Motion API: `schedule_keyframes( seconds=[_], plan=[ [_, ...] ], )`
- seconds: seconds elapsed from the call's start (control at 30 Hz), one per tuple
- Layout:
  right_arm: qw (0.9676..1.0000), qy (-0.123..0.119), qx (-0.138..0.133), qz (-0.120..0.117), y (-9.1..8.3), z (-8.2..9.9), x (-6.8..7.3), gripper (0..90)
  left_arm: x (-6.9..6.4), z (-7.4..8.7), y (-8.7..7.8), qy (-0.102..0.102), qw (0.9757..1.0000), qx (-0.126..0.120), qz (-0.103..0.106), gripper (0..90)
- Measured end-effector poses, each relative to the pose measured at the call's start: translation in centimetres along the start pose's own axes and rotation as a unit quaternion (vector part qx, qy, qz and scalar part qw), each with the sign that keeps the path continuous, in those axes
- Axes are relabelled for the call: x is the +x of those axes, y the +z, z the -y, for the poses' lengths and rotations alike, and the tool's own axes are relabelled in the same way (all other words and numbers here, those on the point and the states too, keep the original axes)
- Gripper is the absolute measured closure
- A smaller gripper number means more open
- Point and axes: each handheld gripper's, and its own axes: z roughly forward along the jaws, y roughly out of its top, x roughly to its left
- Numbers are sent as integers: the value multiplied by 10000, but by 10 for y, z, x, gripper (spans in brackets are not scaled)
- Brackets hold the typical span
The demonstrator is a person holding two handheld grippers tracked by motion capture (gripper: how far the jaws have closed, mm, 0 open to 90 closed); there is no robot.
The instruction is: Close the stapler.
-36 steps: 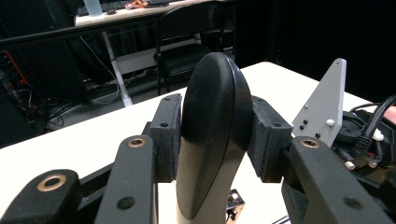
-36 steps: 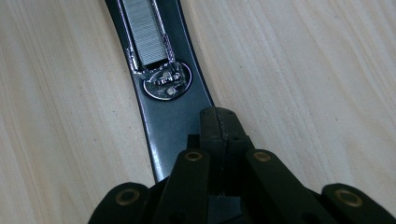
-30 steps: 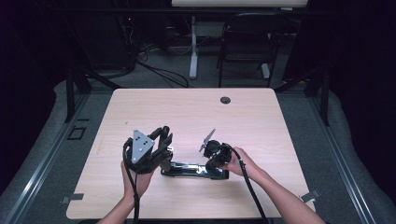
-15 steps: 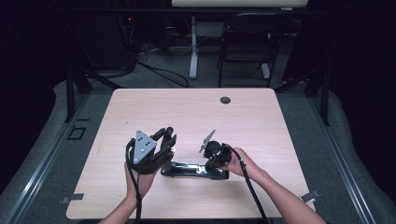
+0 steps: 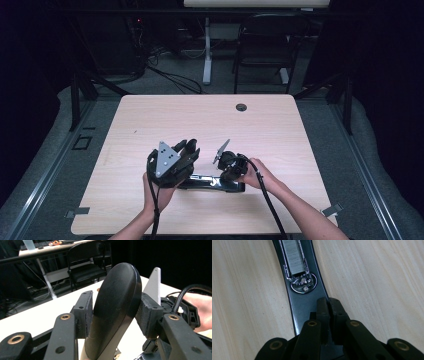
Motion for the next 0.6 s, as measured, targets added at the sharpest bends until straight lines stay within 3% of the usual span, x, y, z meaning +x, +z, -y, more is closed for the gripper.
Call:
schedule_keyframes(
  seconds=[0.07,0.2,0.3,0.4,0.43,0.47,0.5,0.53,0.6],
  plan=[
    [10000,-43,78,7,-1,-1,0,871,-3,0,2,25,10000,-3,2,521],
    [10000,-52,47,-27,-4,0,-1,868,-15,1,8,273,9996,86,13,519],
    [9995,72,-293,-101,-17,-1,-4,870,-21,1,11,370,9992,111,44,516],
    [9966,124,-800,-139,-44,-2,-5,871,-28,2,15,496,9986,167,65,511],
    [9966,124,-800,-139,-44,-2,-5,871,-28,2,15,496,9986,167,65,510],
    [9949,110,-994,-134,-53,-2,-5,872,-31,2,17,537,9984,180,70,510],
    [9914,118,-1299,-125,-73,-2,-3,872,-34,3,18,570,9981,217,75,507],
    [9906,121,-1360,-113,-80,-1,-2,873,-35,3,20,601,9979,217,95,505],
    [9842,108,-1767,-83,-95,2,0,875,-37,3,21,616,9978,229,131,500]
  ],
)
